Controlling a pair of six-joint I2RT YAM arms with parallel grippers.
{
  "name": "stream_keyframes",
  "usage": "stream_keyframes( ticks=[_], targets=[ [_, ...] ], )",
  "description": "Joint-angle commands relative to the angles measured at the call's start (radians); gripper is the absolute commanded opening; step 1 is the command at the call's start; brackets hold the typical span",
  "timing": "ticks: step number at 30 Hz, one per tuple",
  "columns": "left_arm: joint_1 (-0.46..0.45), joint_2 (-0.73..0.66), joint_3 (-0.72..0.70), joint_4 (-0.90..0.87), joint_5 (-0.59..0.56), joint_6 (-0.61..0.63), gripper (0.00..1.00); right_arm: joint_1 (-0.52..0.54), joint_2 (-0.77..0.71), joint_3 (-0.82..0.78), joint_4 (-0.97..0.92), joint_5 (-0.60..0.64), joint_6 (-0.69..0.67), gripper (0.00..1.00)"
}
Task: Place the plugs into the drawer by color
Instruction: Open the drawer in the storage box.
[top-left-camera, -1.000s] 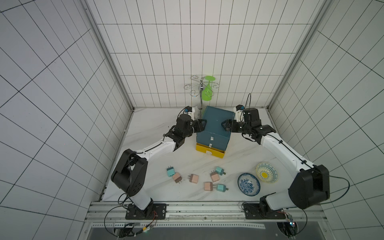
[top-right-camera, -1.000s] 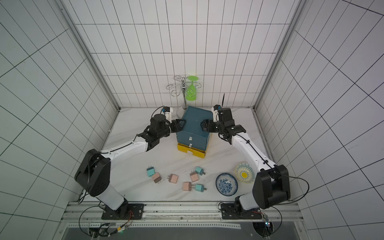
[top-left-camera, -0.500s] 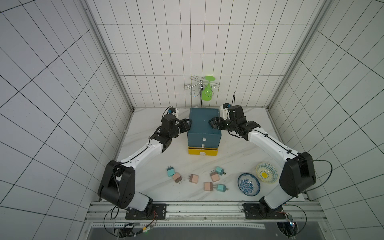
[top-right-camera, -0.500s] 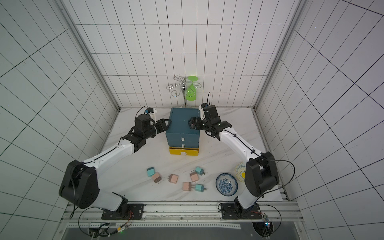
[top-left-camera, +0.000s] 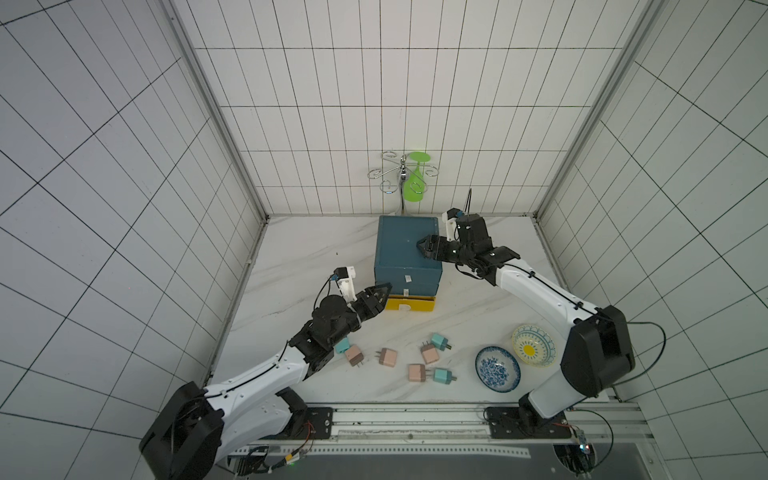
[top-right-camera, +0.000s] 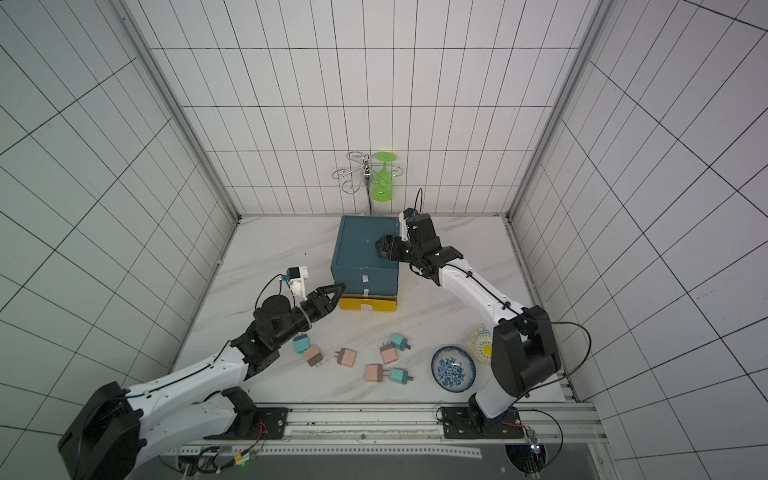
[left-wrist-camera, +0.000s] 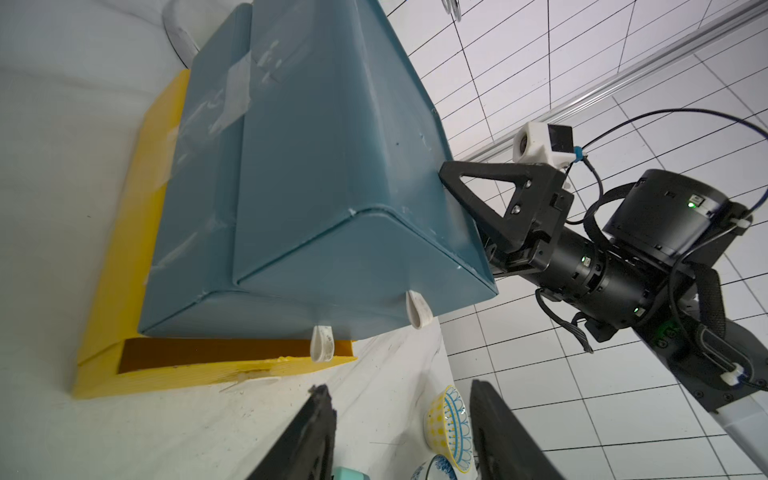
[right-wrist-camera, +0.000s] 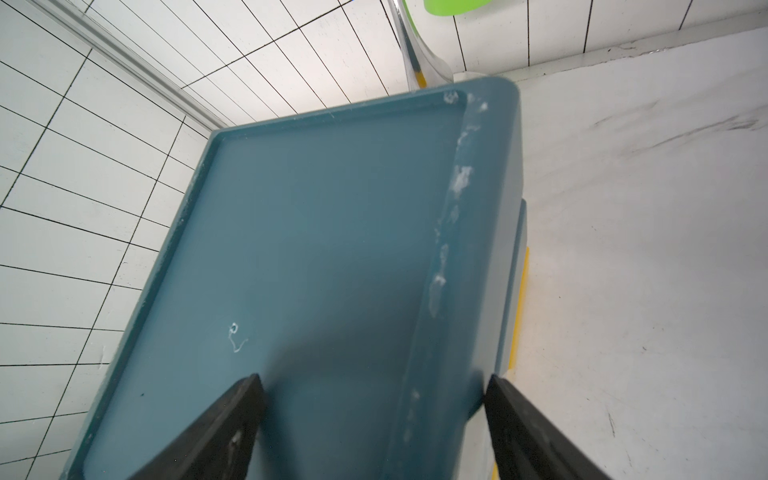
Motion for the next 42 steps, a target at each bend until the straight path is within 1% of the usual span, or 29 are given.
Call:
stream_keyframes(
  ticks=[1,3,6,8,9,11,14,17,20,21,23,27,29,32,34,35,39,40,41,42],
  targets=[
    [-0.029,0.088,-0.006,0.204,-0.033,-0.069,0.55,-0.003,0.038,-0.074,-0.176,0.049,-0.016,0.87],
    [-0.032,0.167,0.014,0.247,-0.014,-0.106,0.57,-0.003,0.023,-0.08,-0.177,0.05,-0.013,0.87],
    [-0.05,0.277,0.03,0.377,0.003,-0.129,0.57,-0.002,0.006,-0.092,-0.172,0.059,-0.018,0.87],
    [-0.053,0.336,0.054,0.409,0.004,-0.142,0.57,-0.003,0.006,-0.09,-0.175,0.063,-0.022,0.87],
    [-0.053,0.364,0.055,0.453,0.006,-0.144,0.56,-0.002,0.007,-0.089,-0.179,0.059,-0.024,0.87],
    [-0.053,0.393,0.059,0.502,-0.001,-0.146,0.56,-0.002,0.009,-0.089,-0.181,0.057,-0.032,0.87],
    [-0.055,0.411,0.069,0.528,-0.01,-0.143,0.55,-0.007,0.014,-0.088,-0.183,0.066,-0.037,0.87],
    [-0.084,0.394,0.025,0.595,-0.074,-0.132,0.52,-0.008,0.028,-0.078,-0.181,0.042,-0.039,0.87],
    [-0.096,0.348,0.025,0.508,-0.13,-0.106,0.53,-0.008,0.036,-0.069,-0.176,0.024,-0.042,0.87],
    [-0.096,0.346,0.042,0.466,-0.136,-0.104,0.53,-0.008,0.038,-0.068,-0.176,0.022,-0.044,0.87],
    [-0.095,0.365,0.074,0.435,-0.111,-0.099,0.53,-0.008,0.037,-0.067,-0.176,0.02,-0.046,0.87],
    [-0.094,0.433,0.085,0.51,-0.081,-0.104,0.44,-0.01,0.036,-0.067,-0.174,0.026,-0.049,0.87],
    [-0.091,0.468,0.101,0.52,-0.074,-0.115,0.37,-0.013,0.042,-0.064,-0.176,0.026,-0.052,0.87],
    [-0.066,0.533,0.122,0.556,-0.023,-0.148,0.36,-0.018,0.053,-0.06,-0.174,0.015,-0.056,0.87],
    [-0.051,0.57,0.124,0.619,-0.007,-0.155,0.27,-0.021,0.057,-0.06,-0.173,0.015,-0.058,0.87],
    [-0.043,0.579,0.126,0.634,-0.005,-0.156,0.25,-0.021,0.059,-0.061,-0.172,0.015,-0.06,0.87],
    [-0.024,0.547,0.159,0.561,-0.009,-0.124,0.27,-0.029,0.067,-0.055,-0.172,0.017,-0.066,0.87],
    [-0.022,0.541,0.176,0.528,-0.004,-0.11,0.22,-0.032,0.071,-0.051,-0.173,0.018,-0.068,0.87],
    [-0.022,0.54,0.191,0.505,0.006,-0.105,0.15,-0.035,0.076,-0.047,-0.171,0.017,-0.069,0.87],
    [-0.023,0.544,0.201,0.486,0.017,-0.104,0.04,-0.042,0.082,-0.041,-0.172,0.013,-0.07,0.87]
  ],
)
